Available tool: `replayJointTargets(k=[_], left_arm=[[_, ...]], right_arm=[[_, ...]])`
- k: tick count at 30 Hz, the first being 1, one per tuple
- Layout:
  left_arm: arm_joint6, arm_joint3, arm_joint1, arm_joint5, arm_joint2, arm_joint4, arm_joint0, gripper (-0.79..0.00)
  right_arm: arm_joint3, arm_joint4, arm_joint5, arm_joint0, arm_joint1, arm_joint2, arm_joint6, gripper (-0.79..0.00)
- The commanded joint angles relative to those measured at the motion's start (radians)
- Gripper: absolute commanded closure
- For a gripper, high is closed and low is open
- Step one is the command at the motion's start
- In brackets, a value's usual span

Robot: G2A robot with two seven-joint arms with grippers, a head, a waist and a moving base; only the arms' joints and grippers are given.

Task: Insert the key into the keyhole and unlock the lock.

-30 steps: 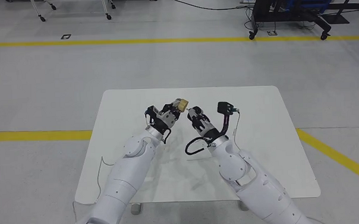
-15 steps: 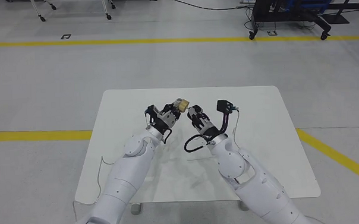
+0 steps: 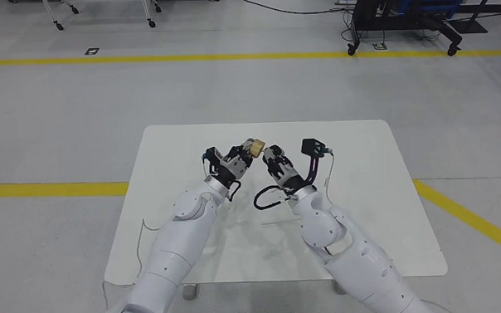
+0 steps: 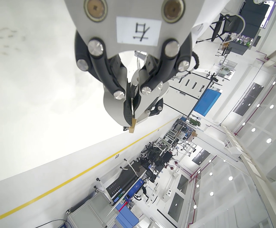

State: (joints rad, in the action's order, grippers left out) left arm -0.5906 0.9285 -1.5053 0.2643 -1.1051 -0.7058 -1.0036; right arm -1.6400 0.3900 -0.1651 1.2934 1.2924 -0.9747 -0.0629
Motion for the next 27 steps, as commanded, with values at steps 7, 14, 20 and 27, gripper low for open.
replayJointTargets(k=[7,14,20,27], left_arm=[[0.018,0.003,-0.002,-0.005,-0.005,0.003,-0.001,0.0],[0.024,0.004,-0.004,-0.003,-0.007,0.007,-0.002,0.0],[0.022,0.005,-0.006,0.003,-0.008,0.01,-0.003,0.0],[0.027,0.011,-0.011,0.025,-0.009,-0.006,-0.011,0.0]], right_arm=[[0.007,0.024,-0.009,0.0,0.01,0.003,-0.01,0.0],[0.012,0.033,-0.012,-0.002,0.02,0.005,-0.003,0.0],[0.015,0.022,-0.011,-0.003,0.028,0.002,0.007,0.0],[0.012,-0.055,-0.004,0.004,0.04,-0.019,-0.018,0.0]])
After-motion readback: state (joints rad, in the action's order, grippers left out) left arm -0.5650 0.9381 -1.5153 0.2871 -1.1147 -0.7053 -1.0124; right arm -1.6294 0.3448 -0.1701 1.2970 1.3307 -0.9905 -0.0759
